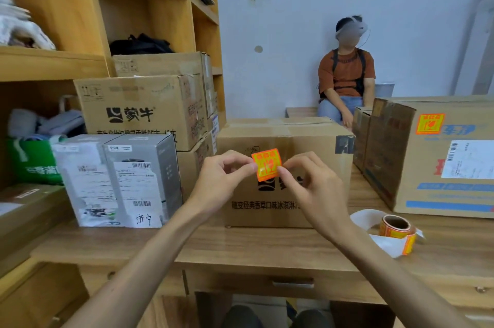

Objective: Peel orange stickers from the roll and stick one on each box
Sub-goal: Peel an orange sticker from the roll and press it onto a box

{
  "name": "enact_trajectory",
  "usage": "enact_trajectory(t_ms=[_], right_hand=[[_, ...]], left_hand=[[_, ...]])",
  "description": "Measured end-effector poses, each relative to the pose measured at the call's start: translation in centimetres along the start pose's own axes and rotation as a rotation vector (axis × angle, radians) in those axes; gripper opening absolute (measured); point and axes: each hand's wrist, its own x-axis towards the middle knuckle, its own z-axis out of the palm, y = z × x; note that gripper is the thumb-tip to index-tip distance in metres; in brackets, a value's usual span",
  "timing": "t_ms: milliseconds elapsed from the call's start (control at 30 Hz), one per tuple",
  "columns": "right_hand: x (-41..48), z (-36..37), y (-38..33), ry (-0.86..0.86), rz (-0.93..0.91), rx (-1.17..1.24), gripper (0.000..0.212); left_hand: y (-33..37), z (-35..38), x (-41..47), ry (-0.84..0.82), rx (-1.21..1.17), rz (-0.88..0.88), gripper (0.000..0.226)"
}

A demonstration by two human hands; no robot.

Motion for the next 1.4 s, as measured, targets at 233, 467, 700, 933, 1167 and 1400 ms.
enact_trajectory(t_ms=[233,467,700,933,1167,1400], right_hand=[[2.7,2.9,-0.9,-0.170,0.372,0.523,0.006],[4.0,5.0,-1.4,-0.207,0.382,0.462,0.005],[4.7,6.6,-1.4,-0.081,-0.029,-0.097,0.008],[6.9,8.5,0.0,-0.108,-0.038,-0.181,0.009],[6.5,9.8,0.4,-0.043,0.002,-0.133,0.010],[6.5,10.2,0.6,-0.006,-0.006,-0.163,0.011]], left_hand=[[-1.3,-3.6,0.8,-0.009,0.023,0.049,0.017],[-2.7,-5.5,1.6,-0.027,0.122,0.094,0.003],[-3.4,-6.1,3.1,0.047,0.305,0.134,0.010],[-4.7,-5.6,5.0,0.073,0.301,0.121,0.009],[-5.6,-5.8,5.7,0.110,0.319,0.168,0.012],[-6.2,-5.3,6.1,0.167,0.360,0.217,0.013]])
